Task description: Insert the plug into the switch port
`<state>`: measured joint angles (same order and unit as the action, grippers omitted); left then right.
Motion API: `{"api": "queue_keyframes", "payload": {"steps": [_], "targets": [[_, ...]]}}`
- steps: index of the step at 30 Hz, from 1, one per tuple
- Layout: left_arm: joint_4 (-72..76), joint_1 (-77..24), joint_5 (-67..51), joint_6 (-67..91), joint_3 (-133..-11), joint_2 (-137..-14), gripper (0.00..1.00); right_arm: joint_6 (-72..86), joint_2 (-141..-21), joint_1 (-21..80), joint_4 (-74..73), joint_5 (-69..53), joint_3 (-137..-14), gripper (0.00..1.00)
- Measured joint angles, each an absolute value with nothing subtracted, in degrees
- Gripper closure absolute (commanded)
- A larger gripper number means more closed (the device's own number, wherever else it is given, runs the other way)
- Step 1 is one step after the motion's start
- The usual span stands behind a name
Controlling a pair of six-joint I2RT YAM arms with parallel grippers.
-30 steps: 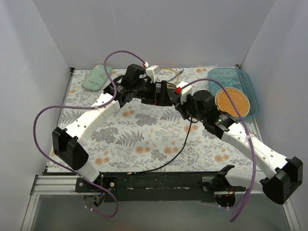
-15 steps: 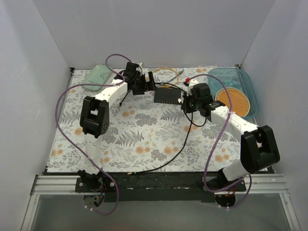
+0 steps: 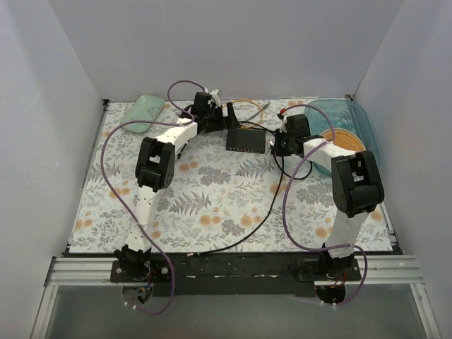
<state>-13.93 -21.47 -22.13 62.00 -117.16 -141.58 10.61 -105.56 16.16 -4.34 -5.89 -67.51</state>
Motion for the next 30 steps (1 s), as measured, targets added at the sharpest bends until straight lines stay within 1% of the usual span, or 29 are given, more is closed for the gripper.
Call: {"api": "queue_keyframes", "payload": {"steps": [3,6,8,11,12,14,17,21,24,30], "targets": [[-11.88,-21.47,-24.47,61.95,-117.16,-142.52,0.08,10.94,-107.92,16.03,-4.12,-7.05,-68.95,0.99],[-10.24,-21.50,-27.20,61.95,-117.14,-143.57,0.08,11.18,-111.22,16.12,-4.12,-7.60,-72.71,0.99],[-8.58,-21.50,-29.39,61.73,-116.99,-144.11,0.11,11.25,-113.36,16.21,-4.08,-7.79,-75.00,0.99],[-6.31,-21.34,-32.42,60.69,-115.81,-144.18,0.17,11.18,-115.72,16.14,-4.12,-7.81,-77.17,0.99],[-5.50,-21.19,-33.43,60.38,-115.33,-144.18,0.21,11.00,-116.46,15.86,-4.34,-7.92,-78.30,0.99],[-3.33,-20.88,-35.31,59.88,-113.45,-143.98,0.24,10.35,-117.89,15.44,-4.60,-7.94,-80.34,0.99],[2.90,-20.32,-37.98,59.13,-105.08,-140.62,0.25,9.43,-118.89,14.94,-4.84,-8.47,-81.67,0.99],[9.04,-20.60,-39.59,59.46,-87.15,-130.45,0.24,7.62,-119.42,15.05,-6.63,-9.39,-82.06,0.99],[10.96,-21.47,-40.10,60.51,-76.69,-123.72,0.24,5.91,-119.77,16.36,-8.45,-9.61,-82.06,0.99],[10.70,-22.13,-39.72,62.41,-61.67,-112.51,0.23,3.31,-119.26,21.71,-7.94,-8.71,-81.10,0.99]]}}
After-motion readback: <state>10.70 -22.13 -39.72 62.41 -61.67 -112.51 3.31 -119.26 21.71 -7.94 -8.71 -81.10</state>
